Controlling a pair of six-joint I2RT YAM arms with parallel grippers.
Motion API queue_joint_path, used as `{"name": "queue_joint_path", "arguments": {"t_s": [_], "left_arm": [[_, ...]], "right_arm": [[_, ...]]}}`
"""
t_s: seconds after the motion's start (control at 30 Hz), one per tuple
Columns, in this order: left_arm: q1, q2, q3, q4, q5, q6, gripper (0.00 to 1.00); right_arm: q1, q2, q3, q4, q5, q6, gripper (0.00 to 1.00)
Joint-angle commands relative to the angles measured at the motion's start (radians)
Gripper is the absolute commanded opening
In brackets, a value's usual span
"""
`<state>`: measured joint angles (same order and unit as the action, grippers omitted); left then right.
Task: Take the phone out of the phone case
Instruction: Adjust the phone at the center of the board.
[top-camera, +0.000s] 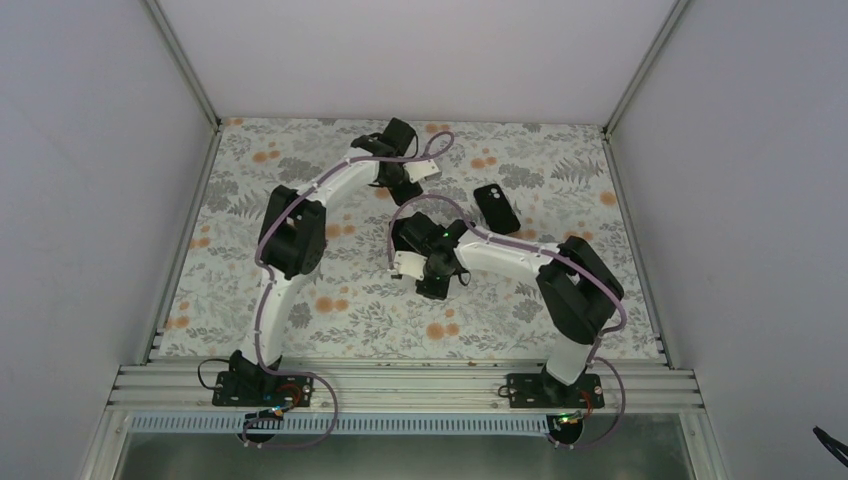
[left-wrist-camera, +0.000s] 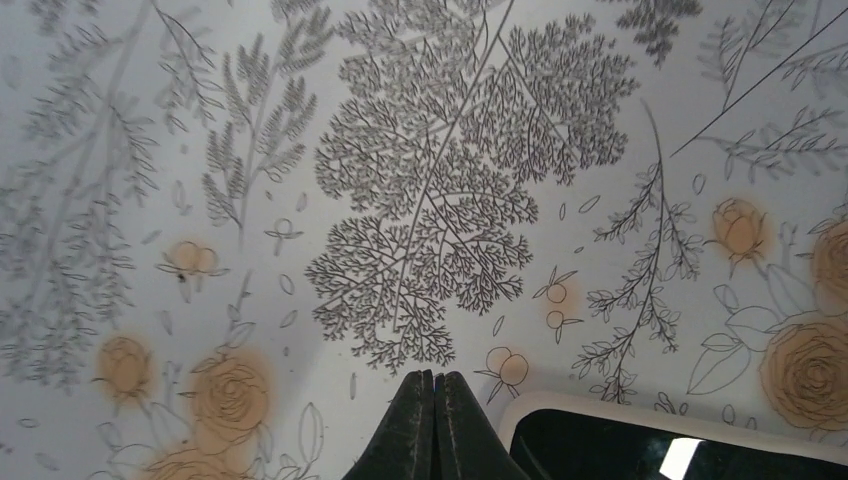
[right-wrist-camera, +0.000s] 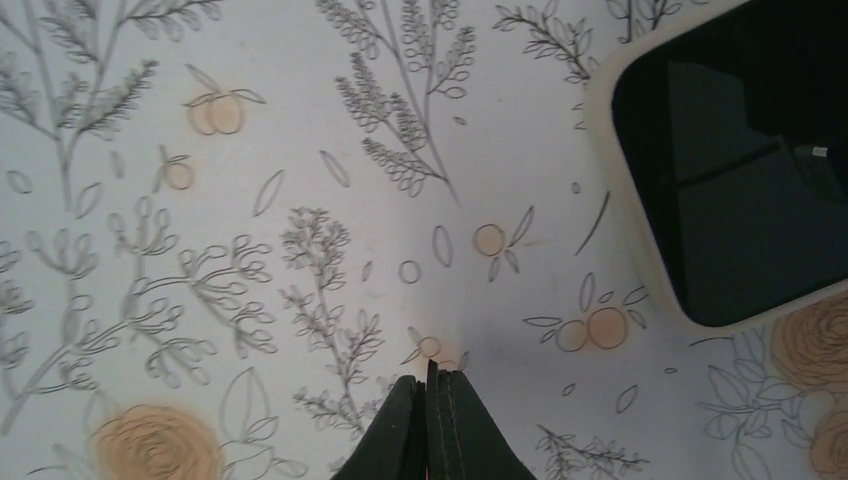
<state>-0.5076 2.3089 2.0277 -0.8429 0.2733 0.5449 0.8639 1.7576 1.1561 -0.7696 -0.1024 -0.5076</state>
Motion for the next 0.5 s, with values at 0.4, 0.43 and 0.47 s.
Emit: {"name": "queue_joint_path", "arguments": {"t_s": [0.4, 0.43, 0.47], "left_arm": [[0.053, -0.252, -0.415, 0.105, -0.186, -0.013, 0.02], [0.053, -0.249, -0.423, 0.094, -0.168, -0.016, 0.02], [0.053, -0.246, -0.428, 0.087, -0.147, -0.022, 0.02]], "right_arm": [[-0.130, 0.001, 0.006, 0.130, 0.068, -0.065, 0.04], [-0.131, 0.014, 0.015, 0.142, 0.073, -0.066, 0.04], [-0.132, 0.028, 0.022, 0.161, 0.078, -0.064, 0.04]]}}
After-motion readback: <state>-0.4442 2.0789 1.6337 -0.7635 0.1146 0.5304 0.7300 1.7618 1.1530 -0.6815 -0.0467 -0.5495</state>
